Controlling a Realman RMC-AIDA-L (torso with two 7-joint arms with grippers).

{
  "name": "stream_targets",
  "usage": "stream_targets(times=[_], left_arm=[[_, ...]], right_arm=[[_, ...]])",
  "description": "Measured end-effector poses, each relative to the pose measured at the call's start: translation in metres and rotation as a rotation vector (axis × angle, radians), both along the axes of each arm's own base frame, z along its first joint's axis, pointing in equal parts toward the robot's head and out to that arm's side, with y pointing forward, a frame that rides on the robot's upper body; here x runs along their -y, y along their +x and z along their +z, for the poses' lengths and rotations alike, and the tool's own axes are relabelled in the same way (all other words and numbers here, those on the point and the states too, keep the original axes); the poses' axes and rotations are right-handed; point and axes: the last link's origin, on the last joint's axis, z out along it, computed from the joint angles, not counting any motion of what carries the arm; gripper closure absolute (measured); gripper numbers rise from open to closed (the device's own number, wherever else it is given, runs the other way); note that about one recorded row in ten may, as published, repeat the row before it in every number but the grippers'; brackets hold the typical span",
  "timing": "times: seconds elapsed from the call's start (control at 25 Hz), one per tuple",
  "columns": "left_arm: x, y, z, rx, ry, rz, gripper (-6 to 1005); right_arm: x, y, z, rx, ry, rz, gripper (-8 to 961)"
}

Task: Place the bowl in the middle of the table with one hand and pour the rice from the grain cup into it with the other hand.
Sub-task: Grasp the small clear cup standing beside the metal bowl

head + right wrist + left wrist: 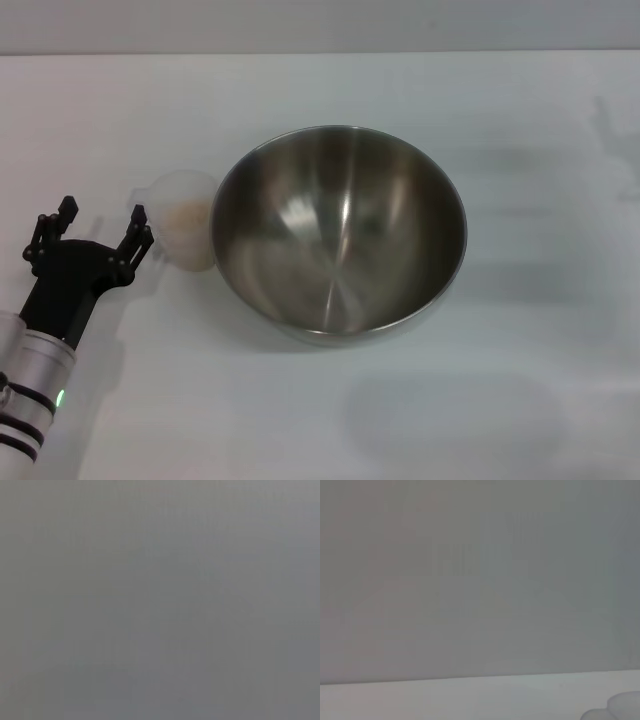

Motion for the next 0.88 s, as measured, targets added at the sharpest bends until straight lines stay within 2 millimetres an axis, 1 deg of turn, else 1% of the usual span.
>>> stream_targets(times=[0.68, 0.88], left_arm=[[-0.014, 0.001, -0.001, -0.009, -0.015, 0.012, 317], [-0.019, 0.005, -0.001, -0.012, -0.021, -0.001, 320]], right_arm=[[-0.001, -0.001, -0.002, -0.004, -0.006, 0.000, 209], [-0.001, -0.002, -0.002, -0.006, -0.005, 0.001, 209]])
